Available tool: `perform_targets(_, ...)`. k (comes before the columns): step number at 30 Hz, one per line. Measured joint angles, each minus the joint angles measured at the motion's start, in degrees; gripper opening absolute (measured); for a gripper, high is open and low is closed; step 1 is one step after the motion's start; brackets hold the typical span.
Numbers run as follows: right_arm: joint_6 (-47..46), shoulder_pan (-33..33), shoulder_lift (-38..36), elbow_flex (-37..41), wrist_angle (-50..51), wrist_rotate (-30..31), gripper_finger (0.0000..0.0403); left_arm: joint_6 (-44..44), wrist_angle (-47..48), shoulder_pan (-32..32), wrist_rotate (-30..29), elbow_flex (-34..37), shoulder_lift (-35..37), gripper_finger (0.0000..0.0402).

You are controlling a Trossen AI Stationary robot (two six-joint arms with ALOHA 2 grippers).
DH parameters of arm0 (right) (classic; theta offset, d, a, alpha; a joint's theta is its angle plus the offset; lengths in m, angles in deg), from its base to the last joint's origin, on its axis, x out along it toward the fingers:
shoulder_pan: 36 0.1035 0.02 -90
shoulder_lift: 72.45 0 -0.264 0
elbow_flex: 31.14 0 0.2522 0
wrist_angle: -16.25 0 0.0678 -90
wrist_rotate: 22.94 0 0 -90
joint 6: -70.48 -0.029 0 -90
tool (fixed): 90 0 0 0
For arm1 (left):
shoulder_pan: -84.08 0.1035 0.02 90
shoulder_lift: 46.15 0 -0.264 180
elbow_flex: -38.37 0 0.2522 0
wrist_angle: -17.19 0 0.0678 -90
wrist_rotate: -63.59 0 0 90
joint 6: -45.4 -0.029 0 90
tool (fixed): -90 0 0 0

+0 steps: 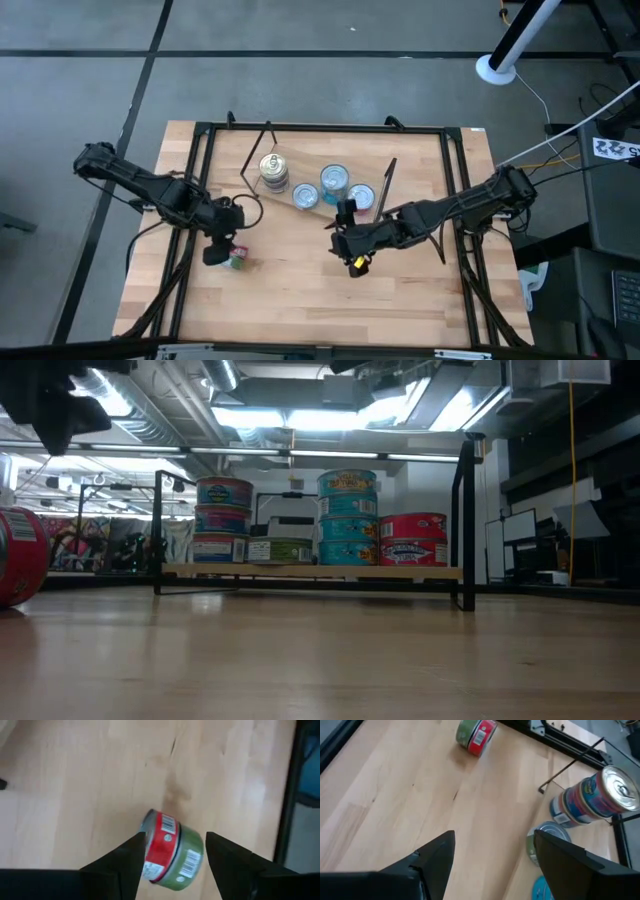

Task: Stack canned seafood by type on shelf
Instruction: Stack the red tuna can on top of the red tuna can on the shelf

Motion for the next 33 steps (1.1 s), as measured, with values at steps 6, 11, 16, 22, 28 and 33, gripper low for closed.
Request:
perform_targets(6,-2.6,0.5,0.0,0.0,2.3,0.0,0.0271,-3.8,-0.8,0.0,-0.2,1.2,-3.7,0.0219)
perform_targets(11,-4.5,0.5,0.0,0.0,4.2,0.0,0.0271,-6.6,-0.8,0.0,-0.2,1.2,-7.6,0.0221)
perform_targets(16,-4.5,0.5,0.1,0.0,4.4,0.0,0.0271,-8.9,-0.8,0.0,-0.1,1.2,-10.8,0.0221)
perform_targets(22,-4.5,0.5,0.1,0.0,4.4,0.0,0.0271,-10.3,-0.8,0.0,1.7,1.2,-12.9,0.0221)
perform_targets(28,-4.5,0.5,0.1,0.0,4.4,0.0,0.0271,-11.1,-0.8,0.0,1.8,1.2,-13.1,0.0221)
perform_targets(33,-4.5,0.5,0.1,0.0,4.4,0.0,0.0271,-11.0,-0.8,0.0,1.8,1.2,-13.1,0.0221)
